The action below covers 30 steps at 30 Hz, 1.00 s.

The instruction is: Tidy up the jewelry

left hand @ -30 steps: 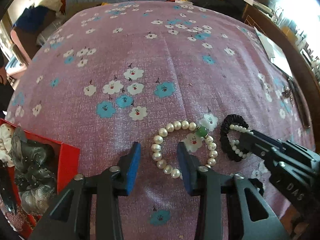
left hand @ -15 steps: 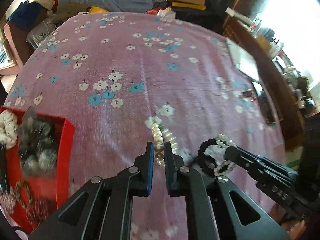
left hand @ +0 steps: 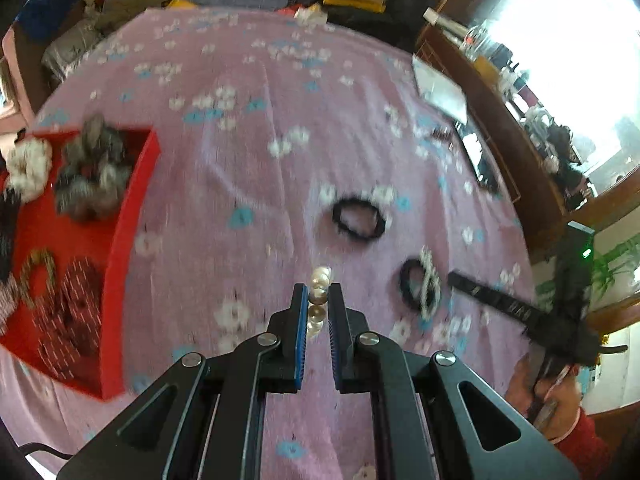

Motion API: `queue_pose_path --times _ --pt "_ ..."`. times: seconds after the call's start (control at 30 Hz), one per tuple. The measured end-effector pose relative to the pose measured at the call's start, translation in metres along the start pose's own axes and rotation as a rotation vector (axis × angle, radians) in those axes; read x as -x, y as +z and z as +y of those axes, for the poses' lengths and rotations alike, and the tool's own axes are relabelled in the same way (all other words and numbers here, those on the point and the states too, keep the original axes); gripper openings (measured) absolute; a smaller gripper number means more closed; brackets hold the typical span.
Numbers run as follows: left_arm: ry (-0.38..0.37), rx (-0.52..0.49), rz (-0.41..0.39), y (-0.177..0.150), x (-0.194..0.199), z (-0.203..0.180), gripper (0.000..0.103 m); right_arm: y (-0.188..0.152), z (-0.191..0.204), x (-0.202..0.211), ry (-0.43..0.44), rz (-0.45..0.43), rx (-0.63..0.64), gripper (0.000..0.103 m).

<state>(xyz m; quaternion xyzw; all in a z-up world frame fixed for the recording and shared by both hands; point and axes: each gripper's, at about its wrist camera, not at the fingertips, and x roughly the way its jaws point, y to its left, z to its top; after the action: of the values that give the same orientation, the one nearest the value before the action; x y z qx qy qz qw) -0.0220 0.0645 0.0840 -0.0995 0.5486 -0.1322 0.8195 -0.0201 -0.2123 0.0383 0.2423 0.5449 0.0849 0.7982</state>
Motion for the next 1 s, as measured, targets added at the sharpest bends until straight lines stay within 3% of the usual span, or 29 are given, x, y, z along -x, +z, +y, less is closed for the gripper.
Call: queue_pose_path --times 0.13,0.27,0.37,0.53,0.63,0.7,1.0 --pt "0.009 0.004 0.006 -0.011 -0.004 0.003 0.009 -0.002 -0.016 0.007 -0.022 -0.017 -0.058 0.011" --pt "0.003 0.002 -0.005 -0.013 0.001 0.006 0.009 -0.004 -0.005 0.020 -0.005 -0.066 -0.011 0.012" --pt "-0.002 0.002 -0.013 -0.013 0.005 0.005 0.009 -0.005 0.008 0.018 0.036 -0.059 0.039 0.031" --pt "-0.002 -0.023 -0.011 -0.015 0.008 0.000 0.009 -0.009 0.023 0.000 -0.010 -0.047 0.117 0.031" --pt "-0.005 -0.031 -0.004 -0.017 0.006 -0.002 0.009 -0.008 0.020 -0.014 -0.063 -0.032 0.123 0.031" --pt "-0.008 -0.031 -0.003 -0.017 0.006 -0.003 0.009 -0.008 0.015 -0.015 -0.056 -0.022 0.089 0.012" --pt "-0.003 -0.057 -0.057 -0.014 0.030 -0.010 0.009 -0.014 0.007 0.024 -0.046 -0.078 0.056 0.012"
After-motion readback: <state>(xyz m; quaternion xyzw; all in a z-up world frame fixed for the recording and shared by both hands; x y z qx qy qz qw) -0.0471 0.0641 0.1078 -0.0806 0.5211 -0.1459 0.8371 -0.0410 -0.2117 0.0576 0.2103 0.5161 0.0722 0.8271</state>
